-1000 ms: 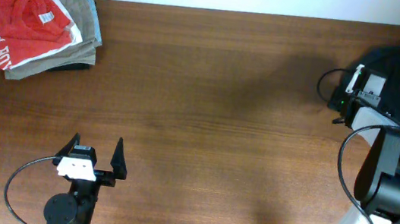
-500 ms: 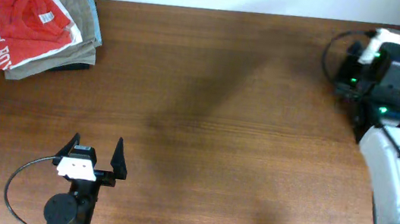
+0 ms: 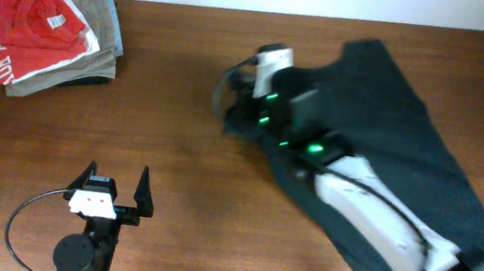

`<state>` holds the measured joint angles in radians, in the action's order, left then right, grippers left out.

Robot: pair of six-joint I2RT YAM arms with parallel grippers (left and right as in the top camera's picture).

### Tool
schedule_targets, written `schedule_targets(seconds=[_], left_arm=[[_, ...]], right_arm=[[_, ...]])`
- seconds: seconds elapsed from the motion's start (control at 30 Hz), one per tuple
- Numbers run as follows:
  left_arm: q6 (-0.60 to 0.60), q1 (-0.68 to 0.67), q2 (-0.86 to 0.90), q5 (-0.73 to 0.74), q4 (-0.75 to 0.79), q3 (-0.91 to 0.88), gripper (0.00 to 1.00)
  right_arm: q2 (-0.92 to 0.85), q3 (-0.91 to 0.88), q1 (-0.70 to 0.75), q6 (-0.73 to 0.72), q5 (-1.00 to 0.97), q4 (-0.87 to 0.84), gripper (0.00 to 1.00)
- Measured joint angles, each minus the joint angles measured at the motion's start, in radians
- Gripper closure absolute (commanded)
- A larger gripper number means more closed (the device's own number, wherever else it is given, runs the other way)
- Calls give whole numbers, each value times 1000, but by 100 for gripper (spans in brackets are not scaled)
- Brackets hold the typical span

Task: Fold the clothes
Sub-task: 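Drag the dark t-shirt with the right gripper toward the table center, then reach the left gripper to the t-shirt's left sleeve and grasp it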

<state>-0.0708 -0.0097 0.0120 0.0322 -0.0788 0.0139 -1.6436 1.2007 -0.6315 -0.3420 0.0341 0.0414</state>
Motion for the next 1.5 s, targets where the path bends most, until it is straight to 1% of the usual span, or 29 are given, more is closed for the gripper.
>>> schedule_targets(seconds=[0.03, 0.07, 0.1, 0.23, 0.37, 0.4, 0.6, 0.73, 0.87, 0.9, 0.93, 1.07, 1.13, 1.2, 1.23, 1.33, 1.4, 1.5], left_arm=[[0, 0, 0, 0, 0, 0, 1], [0, 0, 0, 0, 0, 0, 1], [0, 0, 0, 0, 0, 0, 1], [0, 0, 0, 0, 0, 0, 1], [0, 0, 0, 0, 0, 0, 1], [0, 0, 0, 0, 0, 0, 1], [0, 0, 0, 0, 0, 0, 1], [0, 0, 0, 0, 0, 0, 1], [0, 0, 0, 27, 12, 0, 1], [-1, 0, 0, 42, 32, -2, 1], [-1, 0, 1, 84, 91, -5, 1], [-13, 0, 0, 322, 316, -4, 1], [-43, 0, -1, 395, 352, -1, 1], [-81, 0, 1, 449, 352, 0, 1], [-93, 0, 6, 466, 350, 5, 1], [-114, 0, 76, 495, 274, 85, 1], [-117, 0, 178, 505, 152, 193, 1], [-94, 0, 397, 518, -58, 401, 1]], right_arm=[[-29, 0, -27, -5, 2, -7, 49], [-48, 0, -50, -11, 6, -10, 30], [-63, -1, -72, -24, 9, -13, 1], [-49, 2, -80, -26, 13, 6, 1], [15, 10, -16, -26, 13, 129, 1], [21, 10, -10, -25, 13, 133, 1], [224, 32, 267, -26, -2, 403, 1], [342, 38, 484, -28, -19, 607, 2], [367, 40, 612, -28, -20, 752, 1], [365, 40, 629, -28, -21, 771, 1], [359, 40, 659, -28, -22, 796, 1], [330, 40, 712, -28, -21, 826, 1], [312, 40, 719, -28, -21, 826, 1], [289, 40, 722, -27, -21, 826, 1], [280, 40, 722, -28, -21, 826, 1], [261, 40, 722, -28, -22, 826, 1], [248, 40, 723, -28, -21, 826, 1], [227, 40, 723, -27, -22, 826, 1]])
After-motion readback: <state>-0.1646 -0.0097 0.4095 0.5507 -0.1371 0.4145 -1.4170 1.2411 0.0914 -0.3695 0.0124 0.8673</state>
